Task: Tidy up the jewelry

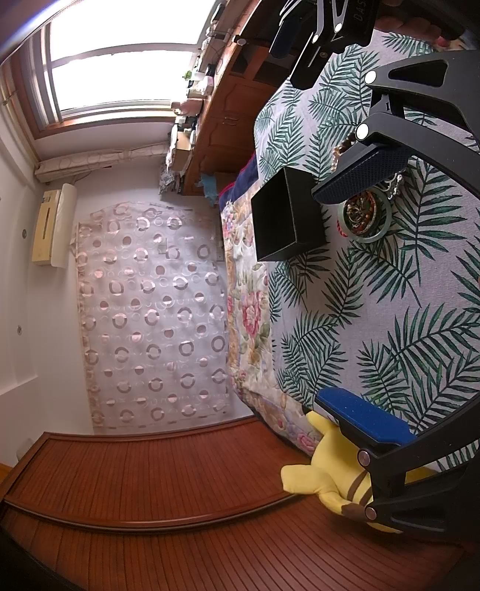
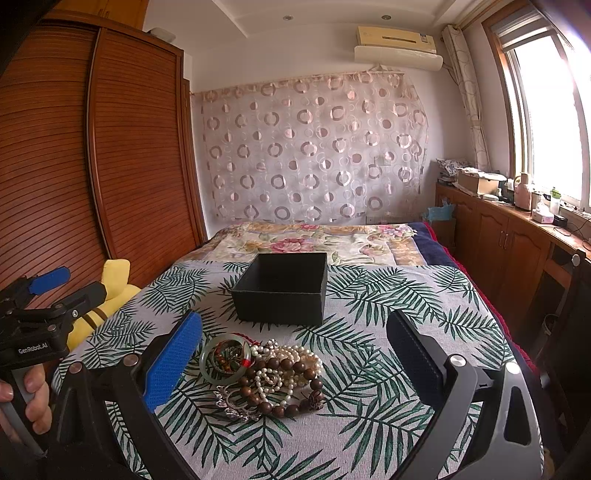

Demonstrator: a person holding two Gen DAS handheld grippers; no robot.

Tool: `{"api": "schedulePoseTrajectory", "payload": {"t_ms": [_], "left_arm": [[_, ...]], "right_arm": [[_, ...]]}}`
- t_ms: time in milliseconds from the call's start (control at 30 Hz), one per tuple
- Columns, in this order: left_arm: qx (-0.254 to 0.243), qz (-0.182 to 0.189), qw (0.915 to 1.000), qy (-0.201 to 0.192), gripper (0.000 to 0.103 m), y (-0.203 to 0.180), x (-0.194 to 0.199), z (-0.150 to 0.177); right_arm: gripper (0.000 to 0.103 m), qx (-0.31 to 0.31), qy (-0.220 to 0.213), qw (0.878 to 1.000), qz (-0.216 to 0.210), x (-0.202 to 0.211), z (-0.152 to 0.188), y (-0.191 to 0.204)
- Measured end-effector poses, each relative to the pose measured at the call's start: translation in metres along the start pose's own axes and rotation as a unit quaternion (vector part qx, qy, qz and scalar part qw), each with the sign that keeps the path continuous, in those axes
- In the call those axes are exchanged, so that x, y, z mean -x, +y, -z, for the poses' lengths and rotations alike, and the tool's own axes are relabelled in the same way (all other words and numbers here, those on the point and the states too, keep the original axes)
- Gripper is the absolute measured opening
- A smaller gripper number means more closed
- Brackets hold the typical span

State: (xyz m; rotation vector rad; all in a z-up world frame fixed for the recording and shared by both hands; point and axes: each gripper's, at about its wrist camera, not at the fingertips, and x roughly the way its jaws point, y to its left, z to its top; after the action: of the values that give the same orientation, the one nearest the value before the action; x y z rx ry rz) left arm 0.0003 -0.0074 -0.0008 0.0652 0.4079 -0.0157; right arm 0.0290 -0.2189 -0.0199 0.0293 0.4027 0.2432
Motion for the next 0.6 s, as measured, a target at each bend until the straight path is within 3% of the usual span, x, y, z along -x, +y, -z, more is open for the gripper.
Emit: {"api": "schedulePoseTrajectory", "payload": {"t_ms": [600], "left_arm": [[0.0,0.0,1.0,0.0,0.096,-0.0014,0.001,-0.002]], "right_arm": [[0.101,0.0,0.0,1.0,-0.001,0.001,-0.0004,0.0003]]}}
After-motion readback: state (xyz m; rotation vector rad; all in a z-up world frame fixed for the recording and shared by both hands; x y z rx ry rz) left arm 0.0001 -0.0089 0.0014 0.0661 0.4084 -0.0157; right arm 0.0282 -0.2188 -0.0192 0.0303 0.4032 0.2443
